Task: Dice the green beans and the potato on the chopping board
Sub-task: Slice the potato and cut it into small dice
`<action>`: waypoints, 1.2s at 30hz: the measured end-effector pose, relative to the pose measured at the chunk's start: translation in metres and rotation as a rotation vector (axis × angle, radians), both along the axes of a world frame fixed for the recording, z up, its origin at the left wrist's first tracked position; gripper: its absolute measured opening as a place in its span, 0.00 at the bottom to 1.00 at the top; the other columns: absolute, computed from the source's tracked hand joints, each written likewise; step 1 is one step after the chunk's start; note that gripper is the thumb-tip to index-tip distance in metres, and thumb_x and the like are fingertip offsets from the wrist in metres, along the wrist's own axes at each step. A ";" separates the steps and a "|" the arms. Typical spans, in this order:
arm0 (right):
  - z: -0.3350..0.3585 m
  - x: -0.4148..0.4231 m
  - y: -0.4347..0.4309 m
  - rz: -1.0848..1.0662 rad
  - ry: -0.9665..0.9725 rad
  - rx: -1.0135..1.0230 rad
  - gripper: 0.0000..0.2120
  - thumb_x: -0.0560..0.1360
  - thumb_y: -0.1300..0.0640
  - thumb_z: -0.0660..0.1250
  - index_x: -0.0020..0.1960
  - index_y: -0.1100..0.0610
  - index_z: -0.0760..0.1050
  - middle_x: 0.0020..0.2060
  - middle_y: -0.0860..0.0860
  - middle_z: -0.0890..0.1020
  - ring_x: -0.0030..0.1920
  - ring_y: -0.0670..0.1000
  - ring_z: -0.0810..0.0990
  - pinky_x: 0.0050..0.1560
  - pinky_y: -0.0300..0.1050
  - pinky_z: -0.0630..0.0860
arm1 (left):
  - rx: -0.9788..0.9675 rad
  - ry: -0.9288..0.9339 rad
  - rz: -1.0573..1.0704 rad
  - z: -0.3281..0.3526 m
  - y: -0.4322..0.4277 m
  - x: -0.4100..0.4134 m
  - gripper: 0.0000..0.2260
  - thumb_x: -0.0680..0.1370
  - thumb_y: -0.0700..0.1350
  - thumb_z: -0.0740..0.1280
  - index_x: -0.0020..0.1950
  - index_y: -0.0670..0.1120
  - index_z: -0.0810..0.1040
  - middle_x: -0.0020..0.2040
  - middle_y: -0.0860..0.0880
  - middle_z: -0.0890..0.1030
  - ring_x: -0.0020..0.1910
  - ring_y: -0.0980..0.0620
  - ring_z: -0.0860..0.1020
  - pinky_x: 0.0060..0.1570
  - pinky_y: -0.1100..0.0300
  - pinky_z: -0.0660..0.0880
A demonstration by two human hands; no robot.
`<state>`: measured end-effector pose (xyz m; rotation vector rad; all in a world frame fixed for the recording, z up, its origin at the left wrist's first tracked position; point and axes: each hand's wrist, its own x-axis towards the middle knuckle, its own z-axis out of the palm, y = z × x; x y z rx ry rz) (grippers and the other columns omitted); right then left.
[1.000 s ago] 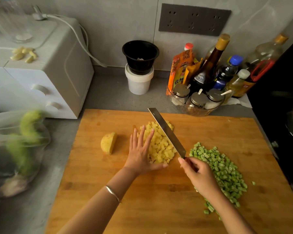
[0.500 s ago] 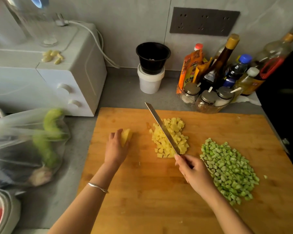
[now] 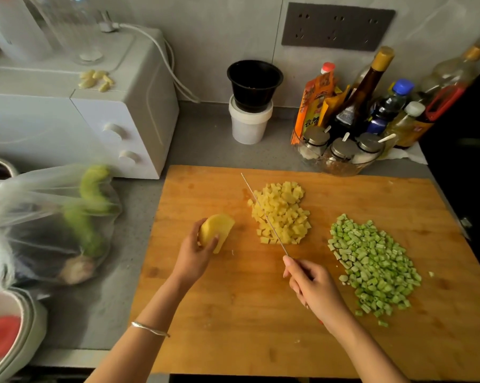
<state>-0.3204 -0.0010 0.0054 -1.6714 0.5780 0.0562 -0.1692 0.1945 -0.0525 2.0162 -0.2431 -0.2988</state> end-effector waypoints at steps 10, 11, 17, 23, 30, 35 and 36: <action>-0.001 -0.007 0.003 0.013 0.020 -0.014 0.25 0.73 0.41 0.63 0.40 0.66 0.73 0.25 0.53 0.67 0.23 0.48 0.63 0.25 0.41 0.60 | 0.276 -0.394 -0.385 -0.016 0.010 -0.029 0.32 0.66 0.66 0.71 0.65 0.52 0.71 0.62 0.54 0.72 0.59 0.51 0.68 0.59 0.58 0.68; -0.001 -0.007 0.004 0.013 0.019 -0.017 0.25 0.73 0.41 0.63 0.40 0.66 0.73 0.25 0.53 0.67 0.23 0.48 0.63 0.25 0.42 0.60 | 0.242 -0.327 -0.369 -0.017 0.012 -0.030 0.33 0.66 0.66 0.71 0.66 0.52 0.71 0.60 0.54 0.74 0.58 0.51 0.70 0.57 0.59 0.69; 0.000 -0.009 0.007 0.020 0.019 -0.002 0.25 0.72 0.42 0.63 0.40 0.67 0.72 0.25 0.53 0.66 0.23 0.48 0.63 0.25 0.42 0.60 | 0.165 -0.120 -0.312 -0.021 0.014 -0.021 0.31 0.64 0.57 0.78 0.62 0.46 0.75 0.54 0.53 0.76 0.51 0.54 0.75 0.48 0.72 0.68; -0.001 -0.011 0.011 0.031 0.033 -0.006 0.24 0.73 0.41 0.63 0.39 0.64 0.73 0.26 0.53 0.66 0.24 0.48 0.63 0.26 0.42 0.60 | 0.224 -0.020 -0.272 -0.015 0.012 -0.010 0.26 0.68 0.53 0.76 0.63 0.49 0.73 0.49 0.51 0.77 0.46 0.52 0.75 0.42 0.61 0.71; -0.001 -0.008 0.014 0.029 0.050 -0.010 0.23 0.73 0.41 0.63 0.40 0.63 0.73 0.26 0.52 0.67 0.24 0.48 0.63 0.26 0.42 0.60 | 0.358 -0.144 -0.048 -0.016 0.014 0.021 0.29 0.73 0.51 0.72 0.69 0.43 0.68 0.64 0.43 0.73 0.64 0.43 0.70 0.59 0.55 0.68; -0.004 -0.009 0.016 0.038 0.068 0.002 0.25 0.75 0.43 0.63 0.41 0.68 0.72 0.27 0.54 0.66 0.24 0.49 0.63 0.26 0.41 0.60 | 0.266 -0.385 -0.203 -0.006 0.009 -0.003 0.35 0.72 0.66 0.64 0.71 0.46 0.65 0.69 0.47 0.69 0.69 0.47 0.64 0.68 0.52 0.63; -0.004 -0.009 0.016 0.039 0.072 0.000 0.25 0.75 0.43 0.63 0.42 0.68 0.72 0.27 0.54 0.66 0.24 0.49 0.63 0.26 0.41 0.60 | 0.251 -0.368 -0.314 -0.008 0.006 -0.014 0.36 0.70 0.66 0.66 0.71 0.46 0.66 0.68 0.47 0.71 0.68 0.48 0.67 0.68 0.53 0.64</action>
